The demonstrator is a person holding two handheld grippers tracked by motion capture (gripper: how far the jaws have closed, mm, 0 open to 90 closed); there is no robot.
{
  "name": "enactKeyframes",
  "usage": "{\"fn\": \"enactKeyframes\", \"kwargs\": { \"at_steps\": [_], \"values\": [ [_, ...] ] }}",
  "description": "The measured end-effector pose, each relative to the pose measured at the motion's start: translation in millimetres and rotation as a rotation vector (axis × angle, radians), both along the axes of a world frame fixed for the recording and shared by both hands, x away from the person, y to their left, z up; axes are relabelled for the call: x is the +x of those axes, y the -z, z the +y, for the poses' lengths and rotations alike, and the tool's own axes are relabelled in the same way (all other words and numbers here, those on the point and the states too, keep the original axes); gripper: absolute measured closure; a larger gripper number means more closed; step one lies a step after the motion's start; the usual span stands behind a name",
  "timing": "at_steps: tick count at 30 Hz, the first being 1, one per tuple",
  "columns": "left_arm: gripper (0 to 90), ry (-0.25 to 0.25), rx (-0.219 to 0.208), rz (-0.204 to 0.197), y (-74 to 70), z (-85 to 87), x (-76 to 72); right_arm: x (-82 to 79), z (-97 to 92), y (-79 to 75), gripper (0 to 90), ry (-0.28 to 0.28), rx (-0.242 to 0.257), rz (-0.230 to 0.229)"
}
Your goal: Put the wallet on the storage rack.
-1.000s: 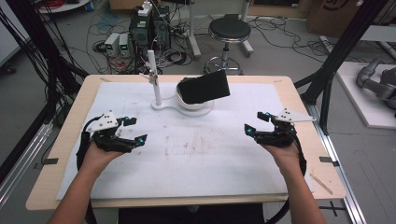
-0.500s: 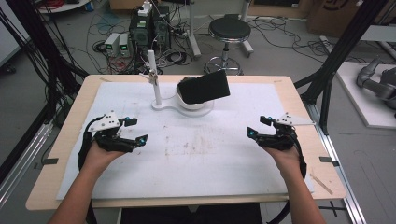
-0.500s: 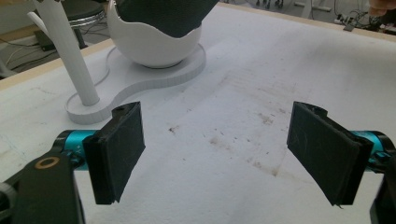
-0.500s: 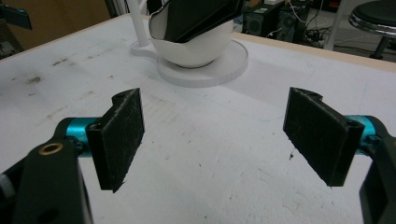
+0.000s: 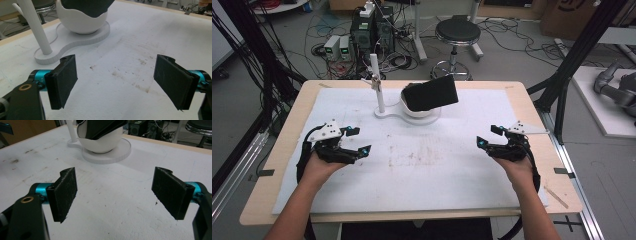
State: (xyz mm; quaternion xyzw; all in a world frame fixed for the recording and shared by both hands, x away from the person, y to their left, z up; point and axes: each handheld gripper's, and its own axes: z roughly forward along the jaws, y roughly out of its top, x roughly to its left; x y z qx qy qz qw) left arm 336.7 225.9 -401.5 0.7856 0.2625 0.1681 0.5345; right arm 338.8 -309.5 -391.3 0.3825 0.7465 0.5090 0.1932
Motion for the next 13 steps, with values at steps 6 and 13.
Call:
{"fn": "enactKeyframes", "kwargs": {
  "at_steps": [6,13],
  "values": [
    [18.9,-0.002,-0.007,0.001,0.1,0.4,0.1,0.5,0.2,0.2,20.9,0.003,0.000,0.005],
    [18.9,-0.002,-0.004,0.000,-0.3,-0.3,0.3,-0.2,-0.3,-0.2,20.9,0.005,-0.002,-0.002]
  ]
}}
